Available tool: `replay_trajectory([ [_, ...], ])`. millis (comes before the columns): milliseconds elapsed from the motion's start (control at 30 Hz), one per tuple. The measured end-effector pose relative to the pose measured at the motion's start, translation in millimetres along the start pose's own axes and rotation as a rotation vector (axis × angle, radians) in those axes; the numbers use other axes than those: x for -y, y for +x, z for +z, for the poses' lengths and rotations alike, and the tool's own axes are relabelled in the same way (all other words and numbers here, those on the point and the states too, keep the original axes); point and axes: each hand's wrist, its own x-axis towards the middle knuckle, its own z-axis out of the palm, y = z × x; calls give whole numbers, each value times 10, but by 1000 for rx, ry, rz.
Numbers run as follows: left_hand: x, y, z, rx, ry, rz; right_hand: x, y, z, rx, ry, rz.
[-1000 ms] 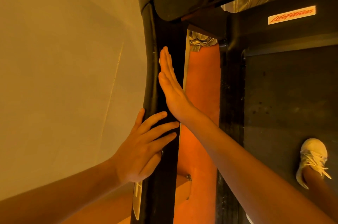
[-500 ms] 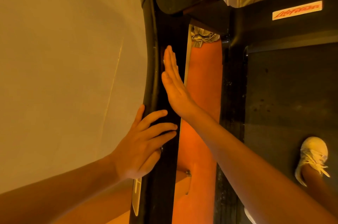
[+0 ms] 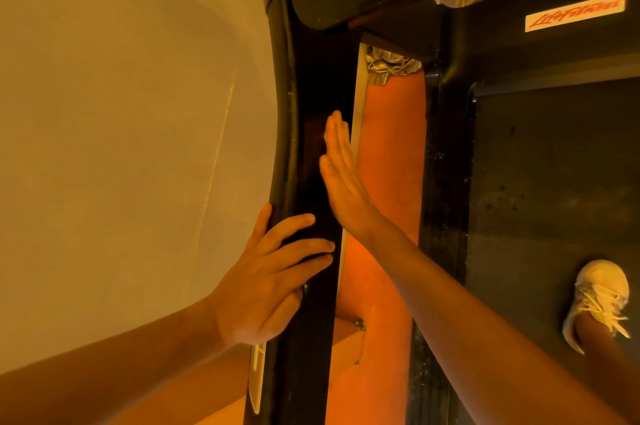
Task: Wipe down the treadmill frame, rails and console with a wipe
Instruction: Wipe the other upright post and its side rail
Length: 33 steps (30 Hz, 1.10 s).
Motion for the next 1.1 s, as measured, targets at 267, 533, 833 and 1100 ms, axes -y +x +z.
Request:
replay_trajectory([
  [267, 10, 10, 14, -9, -4, 4, 287, 129, 81, -52, 11, 35],
  [533, 5, 5, -6, 21, 22, -1, -193, -271, 121, -61, 36, 186],
  [833, 28, 8, 12, 14, 22, 12, 350, 21, 117, -27, 76, -45],
  [1100, 16, 3, 1, 17, 37, 2, 2, -129, 71, -45, -10, 199],
])
